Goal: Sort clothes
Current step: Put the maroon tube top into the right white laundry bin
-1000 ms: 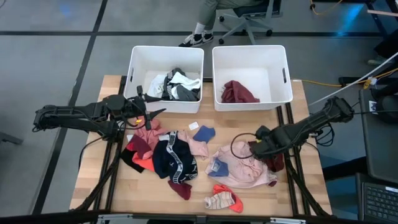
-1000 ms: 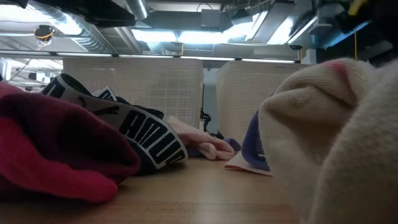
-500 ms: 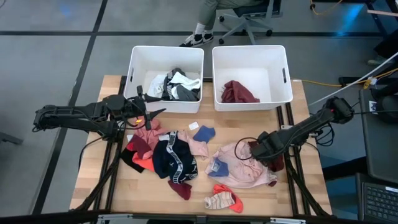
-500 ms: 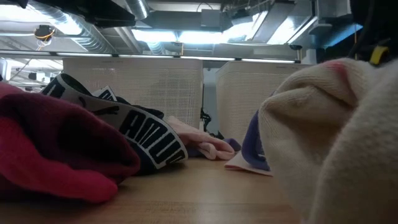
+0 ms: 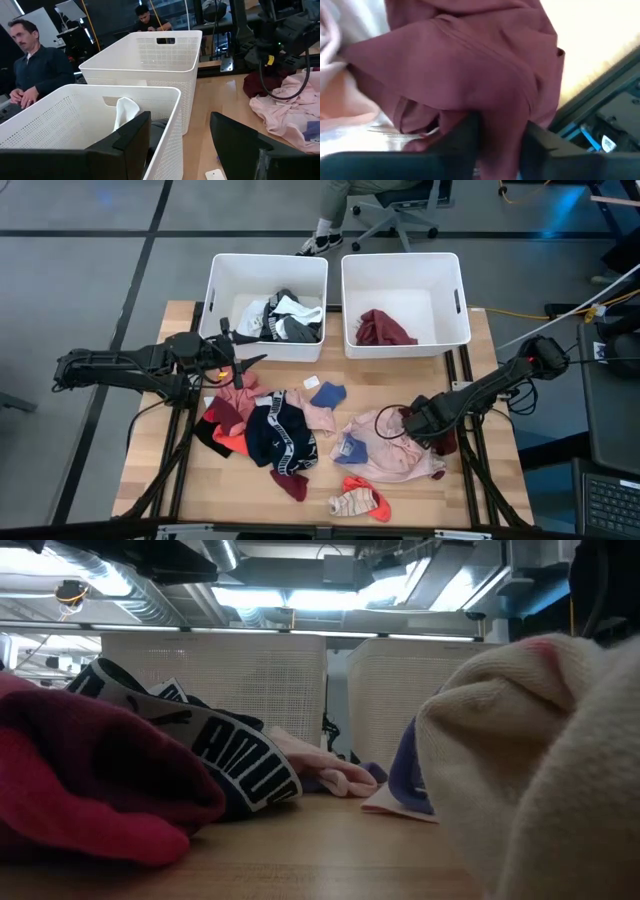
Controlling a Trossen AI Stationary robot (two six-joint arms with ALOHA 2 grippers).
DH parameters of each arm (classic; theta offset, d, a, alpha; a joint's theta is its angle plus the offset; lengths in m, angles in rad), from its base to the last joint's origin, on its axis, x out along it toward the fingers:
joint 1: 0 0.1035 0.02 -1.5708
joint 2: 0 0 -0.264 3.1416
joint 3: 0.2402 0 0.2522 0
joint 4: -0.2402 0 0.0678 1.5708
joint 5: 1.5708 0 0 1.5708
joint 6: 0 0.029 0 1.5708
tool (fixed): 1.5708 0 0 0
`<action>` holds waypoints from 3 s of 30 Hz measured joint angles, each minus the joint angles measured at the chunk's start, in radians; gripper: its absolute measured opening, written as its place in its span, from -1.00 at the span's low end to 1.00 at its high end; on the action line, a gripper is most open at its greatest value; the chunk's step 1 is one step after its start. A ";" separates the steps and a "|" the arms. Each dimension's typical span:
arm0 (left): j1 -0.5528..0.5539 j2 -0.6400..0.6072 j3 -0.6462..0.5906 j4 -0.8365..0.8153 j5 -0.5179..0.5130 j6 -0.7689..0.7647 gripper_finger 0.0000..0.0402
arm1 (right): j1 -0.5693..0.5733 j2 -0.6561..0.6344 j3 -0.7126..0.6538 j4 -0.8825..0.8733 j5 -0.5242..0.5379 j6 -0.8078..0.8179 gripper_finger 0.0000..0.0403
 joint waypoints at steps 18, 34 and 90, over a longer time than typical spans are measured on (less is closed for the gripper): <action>0.000 0.000 0.000 0.000 0.000 0.000 -0.03 | 0.000 0.000 0.077 -0.032 0.002 -0.123 -0.95; 0.000 0.000 0.000 0.000 0.000 0.000 -0.03 | 0.000 0.000 0.510 -0.355 0.387 -0.166 -0.93; 0.000 0.000 0.000 0.000 0.000 0.009 -0.03 | -0.907 0.059 0.893 0.063 0.759 -1.090 -0.92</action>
